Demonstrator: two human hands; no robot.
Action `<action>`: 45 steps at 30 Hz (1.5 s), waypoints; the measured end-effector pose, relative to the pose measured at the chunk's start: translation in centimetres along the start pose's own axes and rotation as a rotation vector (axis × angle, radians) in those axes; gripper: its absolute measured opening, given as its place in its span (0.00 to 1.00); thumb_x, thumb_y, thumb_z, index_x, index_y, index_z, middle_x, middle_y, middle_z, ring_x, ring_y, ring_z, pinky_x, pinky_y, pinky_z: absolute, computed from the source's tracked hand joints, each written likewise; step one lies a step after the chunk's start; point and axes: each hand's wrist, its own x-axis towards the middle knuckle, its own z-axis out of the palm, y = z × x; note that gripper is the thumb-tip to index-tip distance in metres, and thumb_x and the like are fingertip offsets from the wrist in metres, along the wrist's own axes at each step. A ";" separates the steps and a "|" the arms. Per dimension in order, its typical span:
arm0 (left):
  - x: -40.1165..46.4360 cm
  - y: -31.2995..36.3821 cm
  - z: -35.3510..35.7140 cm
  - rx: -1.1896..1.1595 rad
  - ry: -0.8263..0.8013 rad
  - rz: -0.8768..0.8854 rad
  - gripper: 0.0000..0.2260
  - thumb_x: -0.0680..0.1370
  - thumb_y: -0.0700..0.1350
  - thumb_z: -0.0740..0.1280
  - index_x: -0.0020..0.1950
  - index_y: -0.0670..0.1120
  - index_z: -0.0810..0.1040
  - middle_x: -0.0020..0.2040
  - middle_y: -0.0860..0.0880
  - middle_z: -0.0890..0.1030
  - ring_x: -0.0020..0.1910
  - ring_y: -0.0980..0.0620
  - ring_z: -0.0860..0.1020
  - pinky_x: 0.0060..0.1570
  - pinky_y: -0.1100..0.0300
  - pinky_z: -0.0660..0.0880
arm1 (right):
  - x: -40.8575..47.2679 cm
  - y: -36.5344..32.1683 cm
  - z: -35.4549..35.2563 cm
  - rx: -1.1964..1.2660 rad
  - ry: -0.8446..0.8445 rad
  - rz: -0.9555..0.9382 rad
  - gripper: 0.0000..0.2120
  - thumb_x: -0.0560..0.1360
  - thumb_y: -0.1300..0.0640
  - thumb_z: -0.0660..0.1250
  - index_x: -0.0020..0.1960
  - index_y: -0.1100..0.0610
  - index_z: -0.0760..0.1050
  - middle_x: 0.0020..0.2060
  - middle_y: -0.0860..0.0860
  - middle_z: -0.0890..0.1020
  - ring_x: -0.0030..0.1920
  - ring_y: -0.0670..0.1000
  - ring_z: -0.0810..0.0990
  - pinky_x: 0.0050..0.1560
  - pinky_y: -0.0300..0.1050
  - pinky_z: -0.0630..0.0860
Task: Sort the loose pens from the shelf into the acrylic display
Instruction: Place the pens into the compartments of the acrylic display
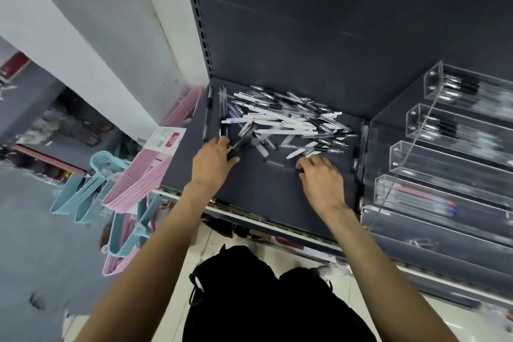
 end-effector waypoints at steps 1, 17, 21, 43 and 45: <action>0.2 0.2 0.0 0.027 -0.031 0.017 0.19 0.79 0.50 0.66 0.65 0.41 0.69 0.59 0.41 0.76 0.57 0.39 0.76 0.51 0.48 0.72 | 0.1 -0.2 -0.1 -0.005 -0.002 -0.002 0.10 0.77 0.60 0.62 0.58 0.55 0.74 0.54 0.53 0.77 0.57 0.57 0.74 0.55 0.51 0.72; -5.3 5.7 -2.3 -1.596 -0.469 -0.202 0.09 0.82 0.41 0.57 0.55 0.42 0.76 0.47 0.49 0.85 0.46 0.52 0.84 0.42 0.62 0.80 | -2.3 -0.3 -4.7 1.213 0.105 0.142 0.10 0.74 0.64 0.69 0.44 0.49 0.77 0.39 0.46 0.80 0.41 0.42 0.78 0.46 0.34 0.75; -7.1 8.2 -1.9 -1.649 -0.439 -0.165 0.10 0.82 0.40 0.58 0.58 0.42 0.76 0.48 0.46 0.85 0.49 0.47 0.83 0.47 0.59 0.80 | -3.0 -1.3 -5.9 1.296 0.080 0.182 0.07 0.73 0.62 0.70 0.45 0.50 0.78 0.40 0.48 0.81 0.40 0.40 0.79 0.45 0.31 0.75; -13.4 11.6 -1.0 -1.723 -0.403 -0.162 0.10 0.80 0.40 0.58 0.57 0.41 0.77 0.51 0.45 0.84 0.45 0.51 0.83 0.43 0.61 0.79 | -1.0 2.7 -11.7 1.168 -0.081 -0.148 0.09 0.76 0.61 0.67 0.56 0.58 0.75 0.33 0.48 0.76 0.26 0.45 0.73 0.25 0.37 0.70; -13.9 11.6 -1.2 -1.842 -0.434 -0.161 0.13 0.79 0.42 0.59 0.60 0.41 0.76 0.56 0.41 0.82 0.53 0.45 0.82 0.48 0.55 0.80 | -0.9 3.4 -12.1 1.160 -0.157 -0.174 0.10 0.75 0.62 0.68 0.56 0.60 0.75 0.35 0.51 0.77 0.27 0.45 0.74 0.27 0.37 0.72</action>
